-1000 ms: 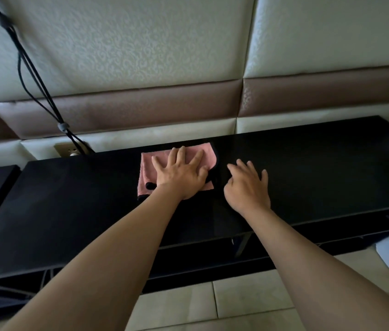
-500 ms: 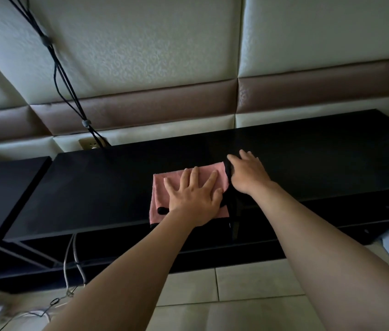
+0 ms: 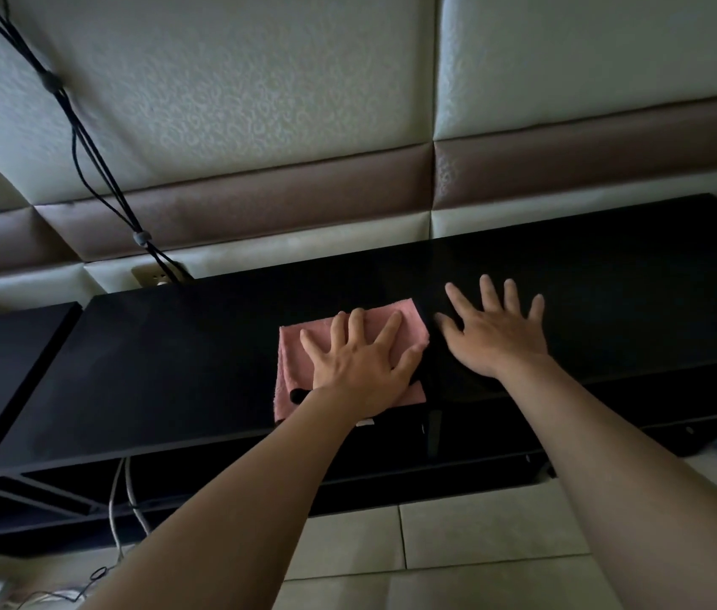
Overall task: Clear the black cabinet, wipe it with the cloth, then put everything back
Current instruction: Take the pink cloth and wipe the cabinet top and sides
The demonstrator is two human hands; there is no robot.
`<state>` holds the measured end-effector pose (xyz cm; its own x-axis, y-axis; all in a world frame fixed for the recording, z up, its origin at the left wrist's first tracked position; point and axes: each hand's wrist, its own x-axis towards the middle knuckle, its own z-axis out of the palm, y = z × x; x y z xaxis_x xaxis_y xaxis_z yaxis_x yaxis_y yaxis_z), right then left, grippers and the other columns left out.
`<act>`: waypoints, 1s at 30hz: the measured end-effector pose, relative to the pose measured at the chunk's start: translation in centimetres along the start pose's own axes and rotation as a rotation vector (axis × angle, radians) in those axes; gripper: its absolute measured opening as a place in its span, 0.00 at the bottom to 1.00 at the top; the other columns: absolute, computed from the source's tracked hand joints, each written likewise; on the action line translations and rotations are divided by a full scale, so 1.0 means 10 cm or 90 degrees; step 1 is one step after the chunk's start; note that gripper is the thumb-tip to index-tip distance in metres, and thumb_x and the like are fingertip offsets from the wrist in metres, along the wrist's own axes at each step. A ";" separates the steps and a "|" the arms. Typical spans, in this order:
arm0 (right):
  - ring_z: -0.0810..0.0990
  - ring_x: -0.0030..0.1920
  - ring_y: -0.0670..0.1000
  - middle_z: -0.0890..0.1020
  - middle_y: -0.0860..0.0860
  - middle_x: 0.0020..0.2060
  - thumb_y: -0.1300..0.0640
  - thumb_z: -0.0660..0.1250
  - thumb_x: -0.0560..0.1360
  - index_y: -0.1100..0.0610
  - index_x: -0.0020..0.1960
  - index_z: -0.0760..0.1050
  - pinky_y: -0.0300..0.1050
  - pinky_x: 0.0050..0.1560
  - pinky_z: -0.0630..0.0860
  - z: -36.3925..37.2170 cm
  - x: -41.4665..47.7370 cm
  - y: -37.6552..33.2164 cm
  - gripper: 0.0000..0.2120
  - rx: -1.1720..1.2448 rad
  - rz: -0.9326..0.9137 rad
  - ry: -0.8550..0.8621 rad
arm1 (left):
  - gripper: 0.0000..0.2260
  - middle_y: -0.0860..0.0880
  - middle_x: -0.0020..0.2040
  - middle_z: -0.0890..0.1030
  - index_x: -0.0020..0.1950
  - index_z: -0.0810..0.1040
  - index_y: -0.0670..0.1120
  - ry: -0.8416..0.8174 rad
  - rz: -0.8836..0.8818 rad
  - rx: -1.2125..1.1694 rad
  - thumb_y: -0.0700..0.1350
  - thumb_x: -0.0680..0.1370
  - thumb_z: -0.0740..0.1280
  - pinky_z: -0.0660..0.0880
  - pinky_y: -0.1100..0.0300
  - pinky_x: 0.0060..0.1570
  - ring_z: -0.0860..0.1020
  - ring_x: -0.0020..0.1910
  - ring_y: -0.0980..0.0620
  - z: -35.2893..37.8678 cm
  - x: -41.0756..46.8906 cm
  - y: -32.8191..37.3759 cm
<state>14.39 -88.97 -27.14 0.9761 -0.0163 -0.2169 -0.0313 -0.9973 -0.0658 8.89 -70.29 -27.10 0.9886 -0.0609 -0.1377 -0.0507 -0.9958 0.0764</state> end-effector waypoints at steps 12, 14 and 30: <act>0.37 0.80 0.61 0.41 0.52 0.82 0.28 0.39 0.77 0.34 0.79 0.38 0.72 0.75 0.40 0.09 0.08 0.06 0.32 0.000 -0.031 0.043 | 0.32 0.45 0.81 0.50 0.80 0.48 0.64 0.026 -0.018 0.002 0.72 0.77 0.40 0.42 0.24 0.69 0.47 0.80 0.40 -0.20 1.14 -0.02; 0.37 0.80 0.61 0.41 0.51 0.82 0.28 0.38 0.77 0.34 0.79 0.37 0.71 0.75 0.40 0.11 0.09 0.06 0.32 -0.002 -0.032 0.047 | 0.31 0.45 0.82 0.50 0.80 0.47 0.64 0.029 -0.018 -0.002 0.72 0.77 0.40 0.42 0.24 0.69 0.47 0.80 0.40 -0.21 1.28 -0.03; 0.38 0.80 0.61 0.43 0.52 0.82 0.28 0.40 0.77 0.34 0.79 0.39 0.71 0.75 0.38 0.11 0.11 0.07 0.32 0.015 -0.031 0.053 | 0.32 0.43 0.82 0.49 0.80 0.47 0.63 0.044 -0.016 0.018 0.72 0.77 0.39 0.44 0.25 0.70 0.47 0.80 0.40 -0.21 1.46 0.01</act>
<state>15.20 -89.59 -28.44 0.9911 0.0248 -0.1309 0.0120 -0.9952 -0.0971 23.60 -71.18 -26.99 0.9971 -0.0318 -0.0698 -0.0287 -0.9986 0.0453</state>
